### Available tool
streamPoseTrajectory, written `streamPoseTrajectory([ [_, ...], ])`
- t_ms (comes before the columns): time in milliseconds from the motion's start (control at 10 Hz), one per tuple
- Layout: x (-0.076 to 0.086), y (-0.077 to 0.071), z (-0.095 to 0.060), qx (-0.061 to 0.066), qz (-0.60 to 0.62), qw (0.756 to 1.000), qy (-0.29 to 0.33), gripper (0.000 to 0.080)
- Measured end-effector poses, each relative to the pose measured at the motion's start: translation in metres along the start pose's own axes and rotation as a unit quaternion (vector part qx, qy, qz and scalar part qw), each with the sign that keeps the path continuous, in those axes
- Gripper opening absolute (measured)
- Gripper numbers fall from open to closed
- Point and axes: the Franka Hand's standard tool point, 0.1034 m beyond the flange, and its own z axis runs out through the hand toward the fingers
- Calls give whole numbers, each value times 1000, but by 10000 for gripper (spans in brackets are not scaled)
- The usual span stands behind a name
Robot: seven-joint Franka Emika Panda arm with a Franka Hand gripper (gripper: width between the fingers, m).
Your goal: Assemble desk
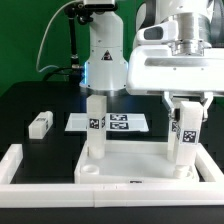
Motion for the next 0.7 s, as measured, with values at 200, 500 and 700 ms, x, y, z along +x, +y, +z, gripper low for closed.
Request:
streamPoseTrajectory([
  [200,0,-1,0,0,0,1000,1,288],
  [500,-2,-6,-1,3,-2,1000,0,288],
  [700,-4,-7,1,3,-4,1000,2,288],
])
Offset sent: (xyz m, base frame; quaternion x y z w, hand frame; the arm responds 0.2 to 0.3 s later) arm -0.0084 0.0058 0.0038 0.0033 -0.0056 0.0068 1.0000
